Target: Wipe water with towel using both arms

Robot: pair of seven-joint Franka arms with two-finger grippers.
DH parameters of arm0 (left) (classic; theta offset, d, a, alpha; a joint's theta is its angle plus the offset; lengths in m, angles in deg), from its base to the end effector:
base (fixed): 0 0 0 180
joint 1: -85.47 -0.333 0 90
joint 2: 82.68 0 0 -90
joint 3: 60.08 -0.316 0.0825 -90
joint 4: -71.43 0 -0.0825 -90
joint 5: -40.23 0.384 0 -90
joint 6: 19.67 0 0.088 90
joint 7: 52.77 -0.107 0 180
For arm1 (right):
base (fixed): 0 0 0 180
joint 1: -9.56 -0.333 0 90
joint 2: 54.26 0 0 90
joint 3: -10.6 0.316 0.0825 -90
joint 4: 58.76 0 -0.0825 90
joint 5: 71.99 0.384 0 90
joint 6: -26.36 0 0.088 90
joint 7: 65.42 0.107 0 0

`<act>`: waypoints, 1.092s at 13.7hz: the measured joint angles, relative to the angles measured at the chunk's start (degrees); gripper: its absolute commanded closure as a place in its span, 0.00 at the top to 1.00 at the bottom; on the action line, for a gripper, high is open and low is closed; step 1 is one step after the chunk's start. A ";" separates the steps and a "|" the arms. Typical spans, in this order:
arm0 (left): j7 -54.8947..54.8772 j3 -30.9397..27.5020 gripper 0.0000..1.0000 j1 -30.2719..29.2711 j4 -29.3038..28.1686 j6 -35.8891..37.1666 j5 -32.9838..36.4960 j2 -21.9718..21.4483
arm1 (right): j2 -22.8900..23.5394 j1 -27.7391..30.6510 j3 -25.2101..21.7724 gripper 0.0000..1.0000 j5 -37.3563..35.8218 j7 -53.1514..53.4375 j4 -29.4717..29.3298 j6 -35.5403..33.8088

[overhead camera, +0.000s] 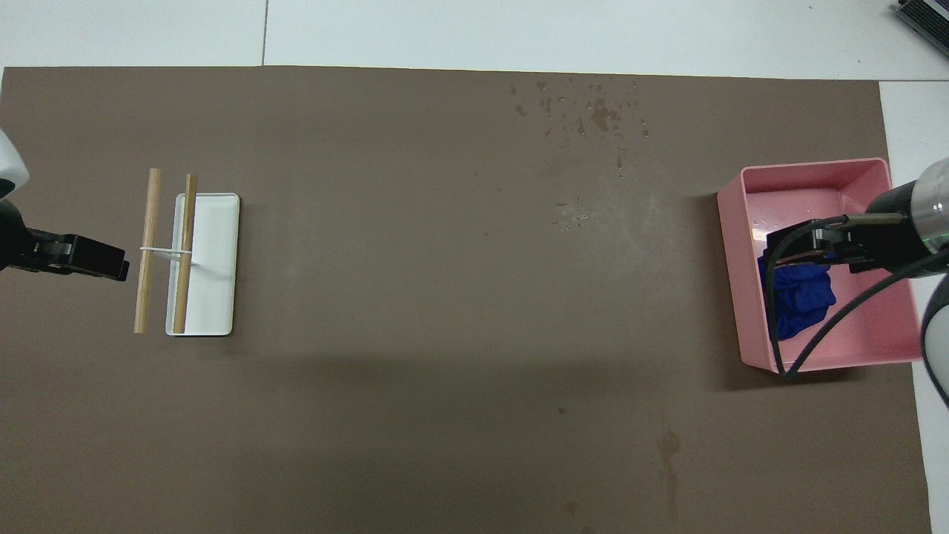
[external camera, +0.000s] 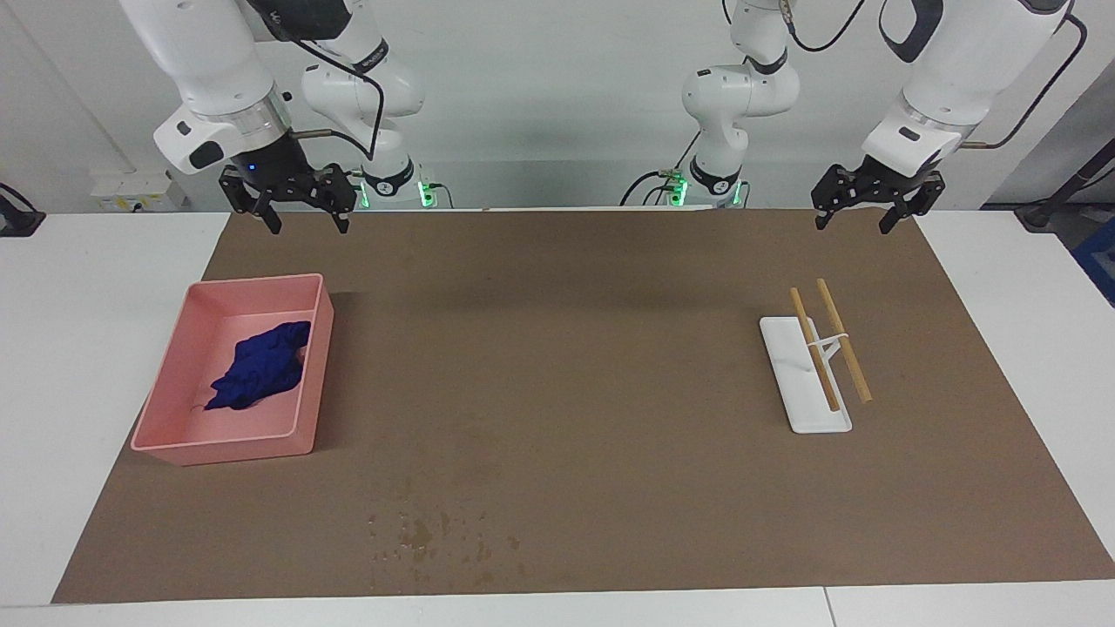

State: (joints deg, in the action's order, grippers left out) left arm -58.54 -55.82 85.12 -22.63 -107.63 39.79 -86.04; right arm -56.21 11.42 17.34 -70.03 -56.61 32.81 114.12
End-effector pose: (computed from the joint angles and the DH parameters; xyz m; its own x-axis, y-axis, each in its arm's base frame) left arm 0.5303 -0.0383 0.6199 0.9846 -0.1680 -0.0474 -0.1678 -0.9858 0.0081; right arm 0.5373 0.0508 0.6268 0.9970 -0.0674 -0.0369 -0.0683 -0.9974 -0.0248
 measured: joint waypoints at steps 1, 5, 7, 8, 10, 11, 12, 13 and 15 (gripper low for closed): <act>0.00 0.00 1.00 0.00 0.00 0.00 0.00 0.00 | 0.00 -0.38 0.13 1.00 0.00 0.74 -0.04 0.00; 0.00 0.00 1.00 0.00 0.00 0.00 0.00 0.00 | 0.00 -0.74 0.18 1.00 0.00 1.24 -0.08 0.00; 0.00 0.00 1.00 0.00 0.00 0.00 0.00 0.00 | 0.00 -0.74 0.14 1.00 0.00 1.24 -0.08 0.05; 0.00 0.00 1.00 0.00 0.00 0.00 0.00 0.00 | 0.00 -0.74 0.14 1.00 0.00 1.25 -0.08 0.14; 0.00 0.00 1.00 0.00 0.00 0.00 0.00 0.00 | 0.01 -0.74 0.14 1.00 -0.09 1.15 -0.08 0.16; 0.00 0.00 1.00 0.00 0.00 0.00 0.00 0.00 | 0.01 -0.74 0.14 1.00 -0.12 1.06 -0.08 0.16; 0.00 0.00 1.00 0.00 0.00 0.00 0.00 0.00 | 0.01 -0.74 0.14 1.00 -0.15 0.82 -0.08 0.16; 0.00 0.00 1.00 0.00 0.00 0.00 0.00 0.00 | 0.02 -0.74 0.14 1.00 -0.22 0.28 -0.08 0.16; 0.00 0.00 1.00 0.00 0.00 0.00 0.00 0.00 | 0.02 -0.74 0.15 1.00 -1.08 -1.50 -0.08 0.17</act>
State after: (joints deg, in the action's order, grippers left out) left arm -58.54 -55.82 85.12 -22.63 -107.63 39.79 -86.04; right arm -56.18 10.68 17.49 -71.12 -58.11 32.73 114.29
